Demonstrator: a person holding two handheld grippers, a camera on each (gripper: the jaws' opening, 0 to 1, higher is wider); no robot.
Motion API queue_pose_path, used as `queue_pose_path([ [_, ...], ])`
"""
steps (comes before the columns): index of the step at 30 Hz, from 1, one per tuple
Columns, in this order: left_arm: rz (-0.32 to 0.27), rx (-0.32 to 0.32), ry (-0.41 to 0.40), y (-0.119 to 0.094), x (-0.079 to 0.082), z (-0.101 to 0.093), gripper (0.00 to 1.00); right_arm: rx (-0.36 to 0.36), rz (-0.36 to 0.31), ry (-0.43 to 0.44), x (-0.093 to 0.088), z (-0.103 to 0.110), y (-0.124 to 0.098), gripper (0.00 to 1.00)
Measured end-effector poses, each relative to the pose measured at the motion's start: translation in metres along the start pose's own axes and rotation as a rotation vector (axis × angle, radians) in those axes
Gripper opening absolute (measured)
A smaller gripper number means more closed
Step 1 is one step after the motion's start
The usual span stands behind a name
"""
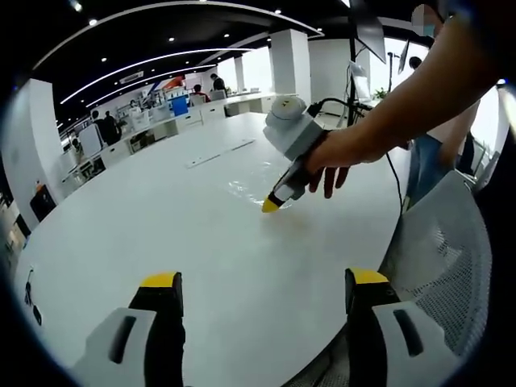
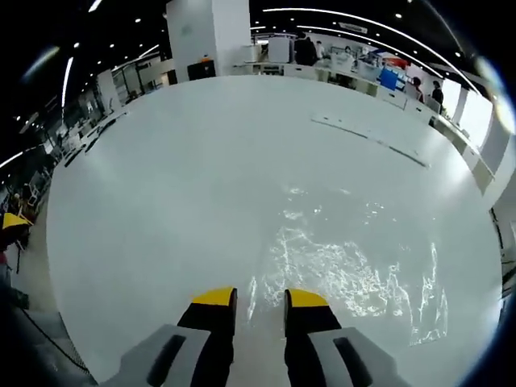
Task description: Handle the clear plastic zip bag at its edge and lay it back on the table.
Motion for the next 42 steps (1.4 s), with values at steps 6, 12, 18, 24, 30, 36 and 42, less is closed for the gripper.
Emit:
queue_pose_path([
  [6, 0.006, -0.002, -0.001, 0.003, 0.0, 0.002, 0.81, -0.051, 0.022, -0.014, 0.003, -0.001, -0.003, 0.15],
  [12, 0.006, -0.007, 0.006, 0.005, 0.002, 0.001, 0.81, -0.067, 0.041, -0.103, 0.0, -0.003, -0.005, 0.0],
  [18, 0.014, -0.017, 0.013, 0.007, 0.001, -0.001, 0.8, -0.055, 0.047, -0.266, -0.006, 0.001, -0.009, 0.0],
  [24, 0.012, -0.018, 0.015, 0.007, 0.001, -0.002, 0.8, -0.024, 0.05, -0.385, -0.017, 0.001, -0.013, 0.0],
  [30, 0.014, -0.021, 0.023, 0.008, 0.002, -0.002, 0.8, 0.017, -0.015, -0.45, -0.014, 0.004, -0.021, 0.0],
  [36, 0.012, -0.021, 0.03, 0.009, 0.004, -0.002, 0.8, 0.052, -0.071, -0.447, -0.013, 0.003, -0.028, 0.0],
  [42, 0.012, -0.03, 0.047, 0.01, 0.007, -0.006, 0.79, 0.063, -0.098, -0.461, -0.014, -0.001, -0.034, 0.0],
])
Point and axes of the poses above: the point that each gripper's makers call its tool centre point, and the gripper's own axes: y roughly forward along the fingers, z roughly to its left, x roughly out of its top, the point moved 7 cm from there along -y, roughly backward along the fingers, and after that the axes turned 11 degrees about z, right-handed, at the moved point
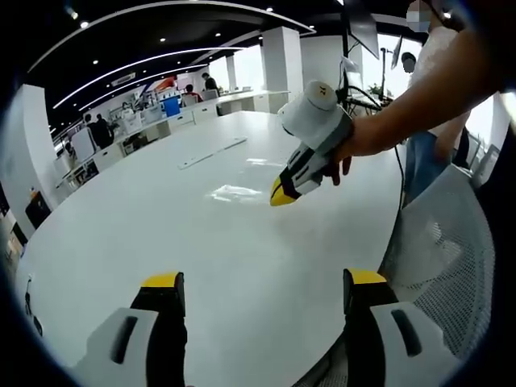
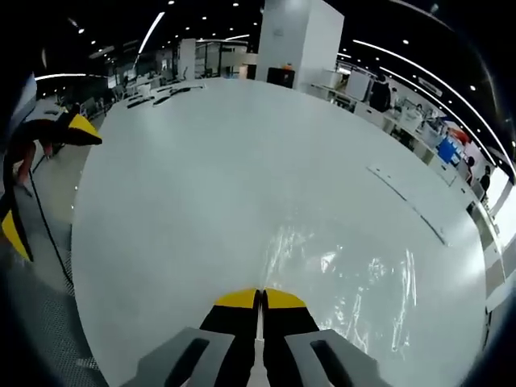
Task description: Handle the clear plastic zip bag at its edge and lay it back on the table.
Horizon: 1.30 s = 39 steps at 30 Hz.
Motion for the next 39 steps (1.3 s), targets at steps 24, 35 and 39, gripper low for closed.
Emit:
queue_pose_path([
  [24, -0.006, -0.021, 0.04, 0.005, 0.01, -0.004, 0.78, 0.032, -0.047, -0.24, -0.001, 0.024, -0.03, 0.0],
  [35, 0.007, -0.038, 0.082, 0.007, 0.012, -0.006, 0.78, 0.048, -0.068, -0.345, -0.005, 0.037, -0.048, 0.0],
  [39, 0.01, -0.042, 0.091, 0.01, 0.013, -0.004, 0.77, 0.065, -0.069, -0.406, -0.009, 0.041, -0.055, 0.0],
])
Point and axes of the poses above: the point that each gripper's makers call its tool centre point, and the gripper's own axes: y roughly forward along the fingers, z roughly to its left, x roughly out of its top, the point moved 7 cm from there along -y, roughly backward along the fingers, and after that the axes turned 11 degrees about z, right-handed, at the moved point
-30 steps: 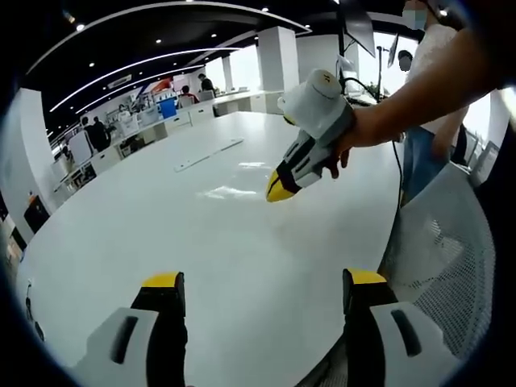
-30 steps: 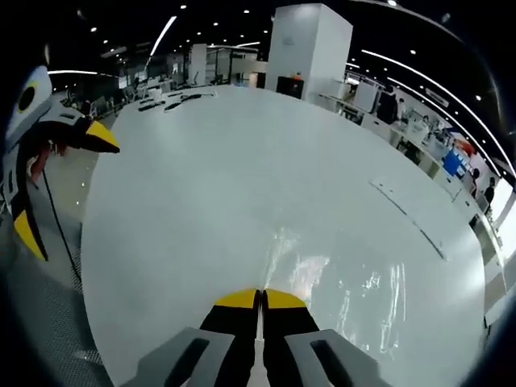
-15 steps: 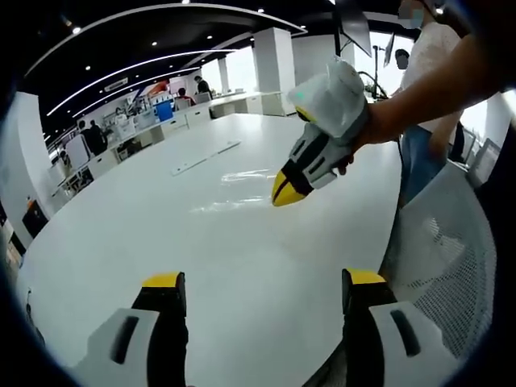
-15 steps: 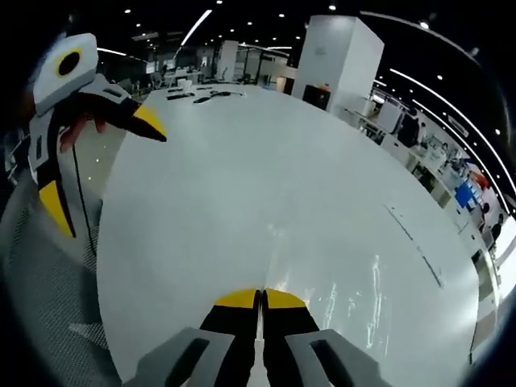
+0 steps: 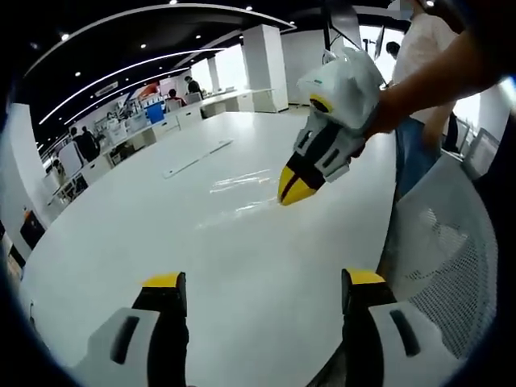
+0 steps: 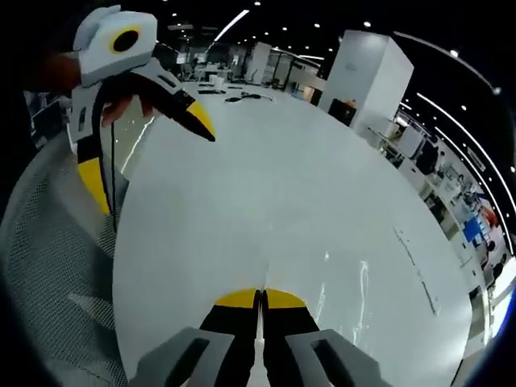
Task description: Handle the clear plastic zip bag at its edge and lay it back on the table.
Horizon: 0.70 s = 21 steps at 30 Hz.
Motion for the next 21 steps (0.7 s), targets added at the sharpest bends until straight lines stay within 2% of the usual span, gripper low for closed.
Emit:
queue_pose_path([
  [7, 0.007, -0.015, 0.018, 0.005, -0.001, 0.0, 0.77, 0.009, 0.02, -0.045, -0.004, 0.003, -0.008, 0.0],
  [21, 0.017, -0.037, 0.074, 0.013, 0.005, 0.0, 0.76, 0.025, -0.005, -0.18, -0.001, 0.011, -0.022, 0.0],
])
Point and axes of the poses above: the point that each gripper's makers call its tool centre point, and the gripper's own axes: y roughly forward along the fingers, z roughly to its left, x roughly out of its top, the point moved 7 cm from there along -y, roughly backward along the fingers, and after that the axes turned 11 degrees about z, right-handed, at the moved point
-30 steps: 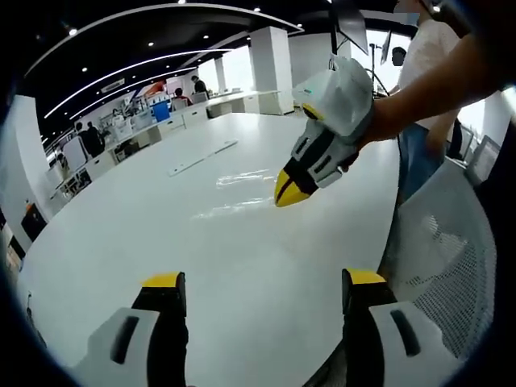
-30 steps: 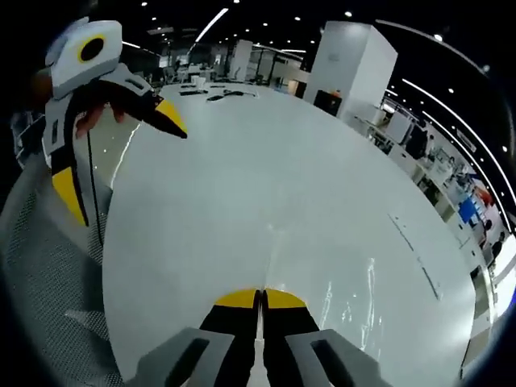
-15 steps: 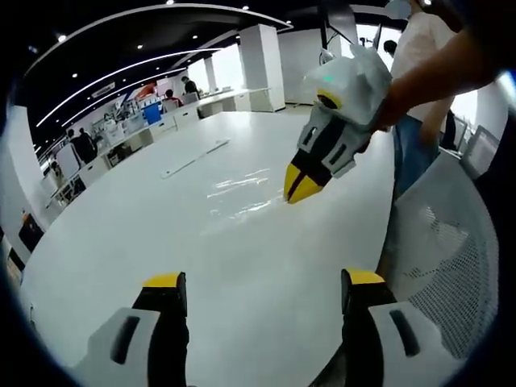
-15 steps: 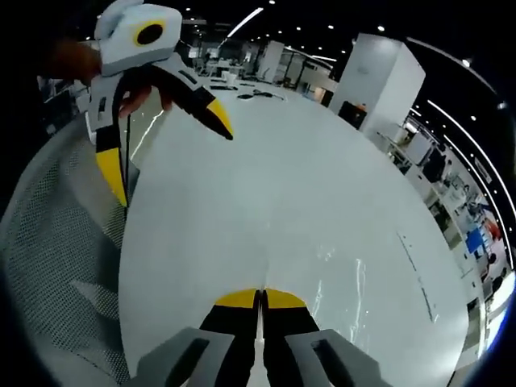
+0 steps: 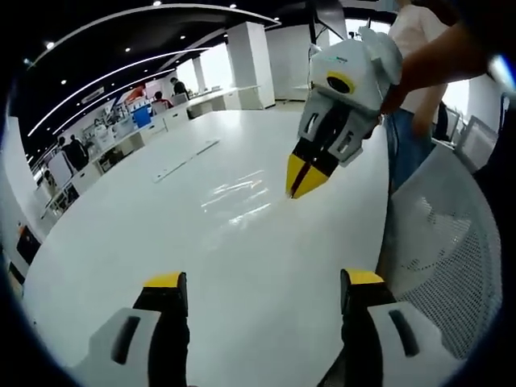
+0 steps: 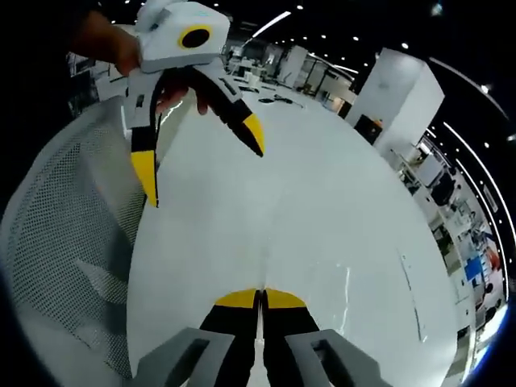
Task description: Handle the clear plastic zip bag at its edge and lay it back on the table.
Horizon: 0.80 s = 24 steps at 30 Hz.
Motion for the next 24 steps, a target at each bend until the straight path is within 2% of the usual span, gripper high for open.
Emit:
queue_pose_path([
  [4, 0.001, -0.004, 0.016, 0.002, 0.0, 0.0, 0.74, 0.016, -0.006, -0.049, 0.001, 0.007, -0.004, 0.0],
  [13, 0.012, -0.008, 0.063, 0.006, 0.003, -0.001, 0.72, 0.04, -0.037, -0.086, 0.002, 0.011, -0.012, 0.0],
  [24, 0.029, -0.005, 0.098, 0.01, 0.002, 0.003, 0.65, 0.036, -0.091, -0.179, 0.007, 0.015, -0.026, 0.0],
])
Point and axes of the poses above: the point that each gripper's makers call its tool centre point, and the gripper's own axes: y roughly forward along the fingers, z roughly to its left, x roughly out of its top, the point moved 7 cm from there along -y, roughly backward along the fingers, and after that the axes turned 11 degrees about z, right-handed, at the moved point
